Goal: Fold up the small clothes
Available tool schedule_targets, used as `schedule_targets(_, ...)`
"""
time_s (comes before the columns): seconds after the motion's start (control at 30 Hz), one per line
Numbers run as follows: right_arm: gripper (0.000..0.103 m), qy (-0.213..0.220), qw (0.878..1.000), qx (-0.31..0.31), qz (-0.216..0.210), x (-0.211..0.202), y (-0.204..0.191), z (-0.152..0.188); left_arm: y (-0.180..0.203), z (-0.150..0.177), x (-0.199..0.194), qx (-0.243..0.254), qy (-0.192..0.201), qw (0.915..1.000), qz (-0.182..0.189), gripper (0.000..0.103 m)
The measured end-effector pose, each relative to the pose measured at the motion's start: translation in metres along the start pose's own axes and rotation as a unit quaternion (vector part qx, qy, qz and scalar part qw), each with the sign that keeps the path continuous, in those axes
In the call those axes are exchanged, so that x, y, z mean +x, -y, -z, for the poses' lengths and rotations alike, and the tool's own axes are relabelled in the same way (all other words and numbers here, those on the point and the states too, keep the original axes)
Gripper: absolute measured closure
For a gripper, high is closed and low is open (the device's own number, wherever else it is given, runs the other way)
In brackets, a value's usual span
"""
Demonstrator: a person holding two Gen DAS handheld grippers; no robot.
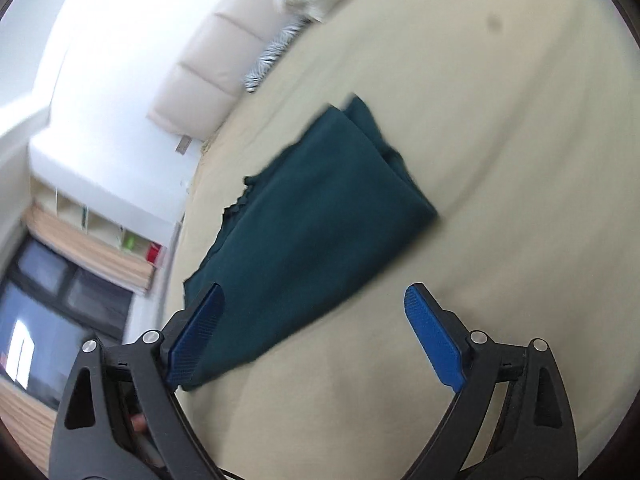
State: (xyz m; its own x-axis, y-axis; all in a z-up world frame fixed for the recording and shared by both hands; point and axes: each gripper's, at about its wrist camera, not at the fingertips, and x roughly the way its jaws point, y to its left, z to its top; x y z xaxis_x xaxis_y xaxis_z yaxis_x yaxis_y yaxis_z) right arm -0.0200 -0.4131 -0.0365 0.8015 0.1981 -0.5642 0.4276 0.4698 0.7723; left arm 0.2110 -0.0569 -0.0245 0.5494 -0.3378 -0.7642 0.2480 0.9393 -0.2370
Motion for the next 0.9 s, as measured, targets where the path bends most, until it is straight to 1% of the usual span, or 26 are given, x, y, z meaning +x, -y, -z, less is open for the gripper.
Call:
schedule_targets(0.07, 0.012, 0.006, 0.999, 0.045, -0.023, 0.008, 0.014, -0.002, 0.010, -0.003, 0.004, 0.007, -0.003, 0.9999, 0.011, 0.032)
schedule_targets(0.1, 0.012, 0.012, 0.997, 0.058, -0.045, 0.011, 0.016, -0.004, 0.013, -0.004, 0.006, 0.008, -0.004, 0.9999, 0.013, 0.032)
schedule_targets(0.17, 0.013, 0.018, 0.995, 0.080, -0.064, 0.019, 0.017, -0.011, 0.019, -0.008, 0.014, 0.007, -0.008, 0.9997, 0.021, 0.032)
schedule_targets(0.23, 0.018, 0.017, 0.991, 0.108, -0.073, 0.029, 0.022, -0.017, 0.022, -0.014, 0.021, -0.001, -0.013, 0.9995, 0.030, 0.032)
schedule_targets(0.27, 0.019, 0.016, 0.988, 0.127, -0.082, 0.035, 0.024, -0.021, 0.024, -0.017, 0.025, -0.005, -0.016, 0.9992, 0.037, 0.032)
schedule_targets(0.4, 0.022, 0.024, 0.981, 0.174, -0.084, 0.043, 0.032, -0.025, 0.032, -0.025, 0.039, -0.011, -0.024, 0.9985, 0.049, 0.032)
schedule_targets(0.5, 0.024, 0.034, 0.980, 0.185, -0.071, 0.041, 0.032, -0.026, 0.036, -0.029, 0.045, -0.010, -0.027, 0.9979, 0.058, 0.032)
schedule_targets(0.53, 0.030, 0.033, 0.980, 0.188, -0.054, 0.039, 0.033, -0.025, 0.036, -0.030, 0.046, -0.011, -0.028, 0.9978, 0.060, 0.032)
schedule_targets(0.57, 0.035, 0.027, 0.980, 0.196, -0.033, 0.037, 0.034, -0.025, 0.036, -0.029, 0.046, -0.012, -0.027, 0.9978, 0.060, 0.032)
schedule_targets(0.67, 0.036, 0.024, 0.980, 0.200, 0.007, 0.027, 0.035, -0.025, 0.034, -0.028, 0.048, -0.019, -0.029, 0.9972, 0.066, 0.032)
schedule_targets(0.77, 0.035, 0.025, 0.981, 0.193, 0.014, 0.028, 0.039, -0.029, 0.034, -0.024, 0.052, -0.019, -0.035, 0.9972, 0.064, 0.032)
schedule_targets(0.83, 0.035, 0.029, 0.978, 0.204, 0.008, 0.031, 0.043, -0.029, 0.035, -0.022, 0.052, -0.019, -0.035, 0.9972, 0.064, 0.032)
schedule_targets(0.9, 0.035, 0.027, 0.980, 0.196, 0.009, 0.040, 0.040, -0.031, 0.035, -0.023, 0.052, -0.019, -0.036, 0.9971, 0.064, 0.032)
